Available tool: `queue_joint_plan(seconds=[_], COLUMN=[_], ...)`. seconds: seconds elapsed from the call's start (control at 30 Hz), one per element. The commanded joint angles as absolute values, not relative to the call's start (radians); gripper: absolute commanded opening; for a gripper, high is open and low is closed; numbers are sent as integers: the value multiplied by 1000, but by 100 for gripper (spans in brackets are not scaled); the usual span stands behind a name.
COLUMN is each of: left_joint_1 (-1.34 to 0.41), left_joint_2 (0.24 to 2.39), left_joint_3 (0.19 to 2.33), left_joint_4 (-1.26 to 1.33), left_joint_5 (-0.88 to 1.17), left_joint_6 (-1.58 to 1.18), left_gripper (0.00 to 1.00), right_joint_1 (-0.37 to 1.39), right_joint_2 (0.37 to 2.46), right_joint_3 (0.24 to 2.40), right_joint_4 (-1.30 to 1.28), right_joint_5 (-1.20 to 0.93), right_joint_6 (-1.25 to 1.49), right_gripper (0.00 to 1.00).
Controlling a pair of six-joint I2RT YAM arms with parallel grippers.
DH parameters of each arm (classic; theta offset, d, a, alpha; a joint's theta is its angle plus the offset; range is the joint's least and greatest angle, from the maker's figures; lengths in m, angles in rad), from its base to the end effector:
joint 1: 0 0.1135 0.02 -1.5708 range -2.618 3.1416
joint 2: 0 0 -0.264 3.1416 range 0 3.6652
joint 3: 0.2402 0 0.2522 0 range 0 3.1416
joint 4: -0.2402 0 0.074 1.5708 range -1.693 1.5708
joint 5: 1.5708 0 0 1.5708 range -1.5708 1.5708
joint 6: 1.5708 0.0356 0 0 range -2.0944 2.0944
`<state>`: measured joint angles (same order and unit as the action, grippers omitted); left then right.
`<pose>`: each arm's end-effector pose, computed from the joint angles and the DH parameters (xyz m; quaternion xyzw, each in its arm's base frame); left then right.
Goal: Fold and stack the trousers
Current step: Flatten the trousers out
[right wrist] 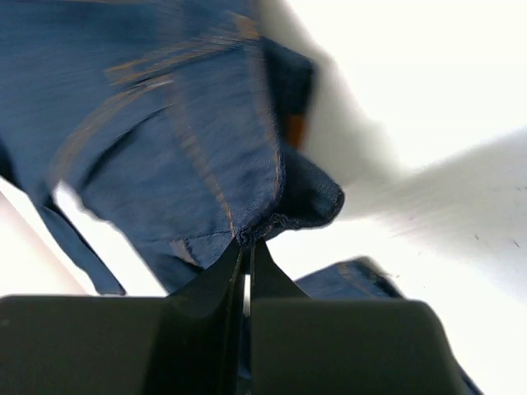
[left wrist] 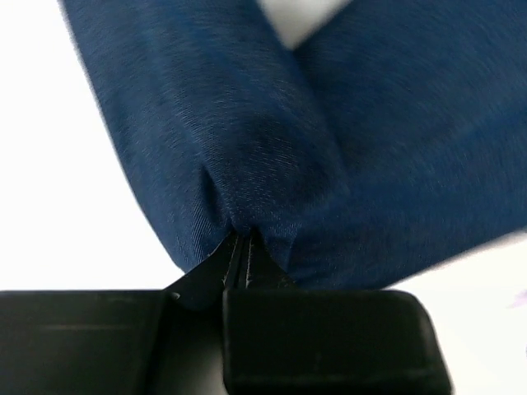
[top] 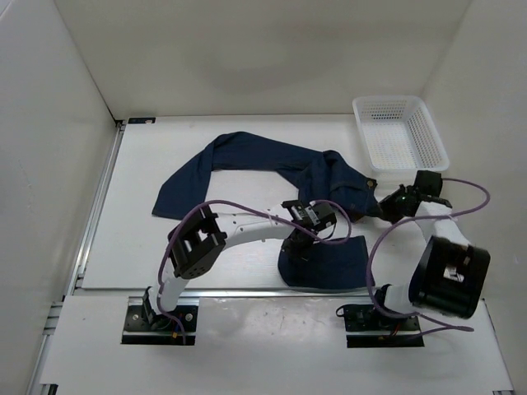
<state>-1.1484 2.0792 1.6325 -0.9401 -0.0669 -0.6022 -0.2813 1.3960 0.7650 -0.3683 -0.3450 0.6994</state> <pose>0.1725 -0.3779 0.1847 0.2655 0.9592 -0.0492 0.0844 0.2583 -0.0621 0.1870 0.4025 0.8566 0.2187 0.2375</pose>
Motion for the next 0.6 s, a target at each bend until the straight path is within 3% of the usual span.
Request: queue_joint_plan(seconds=[0.0, 0.17, 0.3, 0.4, 0.57], left_joint_1=[-1082, -867, -622, -493, -370], left_joint_2=[1942, 1819, 1836, 1873, 1644], left_joint_3=[1617, 1707, 2058, 2497, 2291], left_joint_4=[-988, -1093, -1216, -1352, -1327], left_joint_5=[-202, -278, -240, -221, -198], left_joint_6=[-589, -462, -370, -325, -359], left_gripper=[10, 10, 10, 10, 10], right_joint_1=[-285, -285, -247, -247, -256], right_joint_2=[1246, 1180, 1264, 1263, 1120], right_joint_3=[894, 1053, 1294, 1438, 1485], right_joint_4=[-431, -453, -453, -520, -612], right_joint_5=[-261, -284, -325, -282, -189], right_joint_6=[680, 719, 779, 779, 693], right_gripper=[0, 0, 0, 0, 0])
